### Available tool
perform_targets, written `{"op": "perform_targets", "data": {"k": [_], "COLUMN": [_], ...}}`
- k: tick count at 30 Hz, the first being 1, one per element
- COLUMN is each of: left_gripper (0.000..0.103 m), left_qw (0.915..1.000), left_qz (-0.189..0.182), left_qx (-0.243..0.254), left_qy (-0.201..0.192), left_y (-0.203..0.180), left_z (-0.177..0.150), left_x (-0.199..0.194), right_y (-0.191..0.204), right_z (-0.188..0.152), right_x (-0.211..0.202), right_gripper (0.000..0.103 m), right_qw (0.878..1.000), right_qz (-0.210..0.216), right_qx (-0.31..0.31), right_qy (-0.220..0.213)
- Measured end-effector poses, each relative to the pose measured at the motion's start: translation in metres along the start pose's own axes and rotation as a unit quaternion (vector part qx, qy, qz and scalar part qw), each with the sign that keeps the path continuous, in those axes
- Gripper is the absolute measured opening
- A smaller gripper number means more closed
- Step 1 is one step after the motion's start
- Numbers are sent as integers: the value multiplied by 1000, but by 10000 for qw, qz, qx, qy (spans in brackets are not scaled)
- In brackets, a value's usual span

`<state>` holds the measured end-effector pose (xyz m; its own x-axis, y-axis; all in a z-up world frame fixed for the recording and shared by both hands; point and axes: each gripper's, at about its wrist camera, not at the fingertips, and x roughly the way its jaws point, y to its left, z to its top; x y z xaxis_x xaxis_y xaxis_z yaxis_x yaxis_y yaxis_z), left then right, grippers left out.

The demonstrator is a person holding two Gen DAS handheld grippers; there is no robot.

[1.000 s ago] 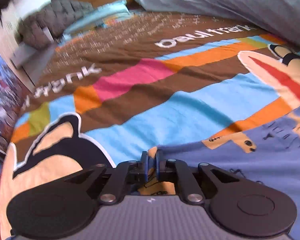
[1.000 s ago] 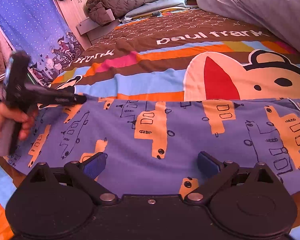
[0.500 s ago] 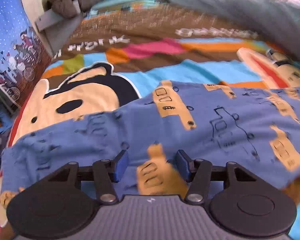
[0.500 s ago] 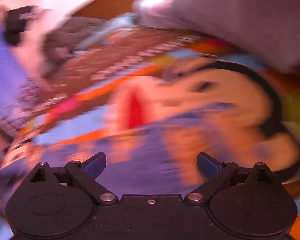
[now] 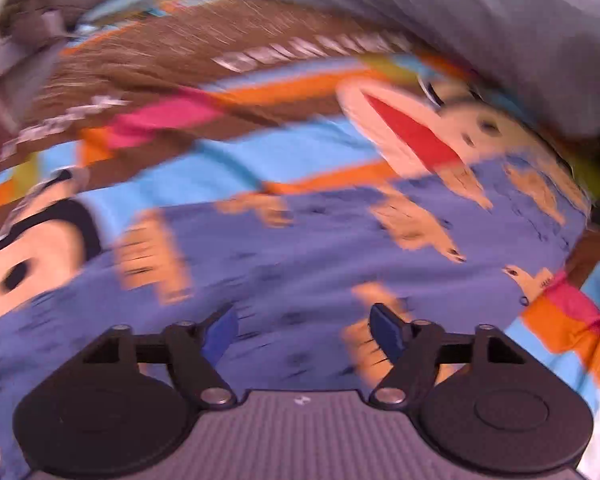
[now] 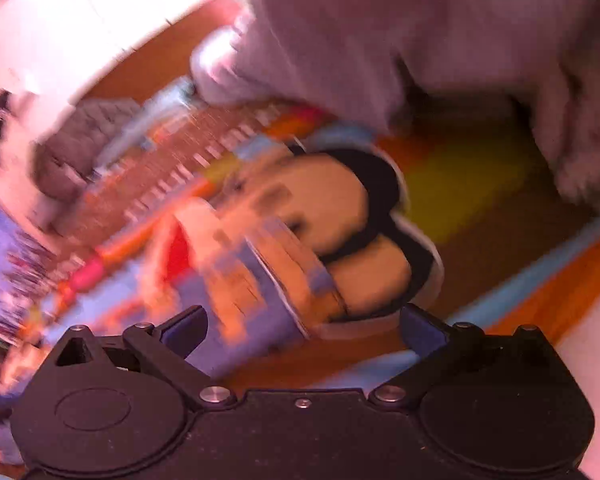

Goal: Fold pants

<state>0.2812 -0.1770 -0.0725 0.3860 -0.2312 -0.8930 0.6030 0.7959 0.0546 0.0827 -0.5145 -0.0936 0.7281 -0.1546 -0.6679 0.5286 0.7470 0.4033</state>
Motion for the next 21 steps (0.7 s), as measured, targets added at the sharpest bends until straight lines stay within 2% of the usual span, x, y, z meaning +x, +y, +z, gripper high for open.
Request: {"op": "perform_targets", "data": {"k": [2, 4, 5, 6, 8, 10, 12, 14, 17, 19, 21], "left_gripper": [87, 83, 80, 82, 87, 88, 88, 88, 88, 82, 79], "left_qw": [9964, 9952, 9957, 9965, 9983, 9984, 9952, 9899, 9850, 9824, 9745], "left_qz": [428, 581, 516, 444, 152, -319, -857, -1331, -1661, -1794, -2045], "left_qx": [438, 513, 538, 537, 525, 474, 449, 479, 425, 60, -436], "left_qy": [588, 600, 556, 451, 185, -54, -132, -23, 198, 525, 819], "left_y": [-24, -33, -36, -40, -54, -73, -100, -133, -172, -186, -188], "left_z": [17, 36, 46, 56, 77, 97, 119, 140, 161, 169, 172], "left_x": [26, 25, 20, 14, 4, 1, 7, 21, 48, 69, 81], "right_y": [5, 5, 5, 2, -4, -11, -11, -7, -3, -4, -9], "right_z": [-1, 0, 0, 1, 2, 1, 1, 1, 1, 1, 0], "right_x": [-2, 2, 2, 3, 2, -1, -1, 0, 4, 6, 7], "right_gripper": [102, 102, 102, 102, 102, 102, 101, 101, 100, 100, 92], "right_qw": [9999, 9998, 9996, 9992, 9977, 9947, 9936, 9930, 9923, 9913, 9882], "right_qz": [74, 92, 176, 328, 655, 992, 1066, 1075, 1043, 1118, 1311], "right_qx": [-87, -123, -139, -111, 27, 234, 359, 474, 658, 680, 767], "right_qy": [-17, 143, 182, 210, 169, 106, 120, 142, 141, 163, 185]}}
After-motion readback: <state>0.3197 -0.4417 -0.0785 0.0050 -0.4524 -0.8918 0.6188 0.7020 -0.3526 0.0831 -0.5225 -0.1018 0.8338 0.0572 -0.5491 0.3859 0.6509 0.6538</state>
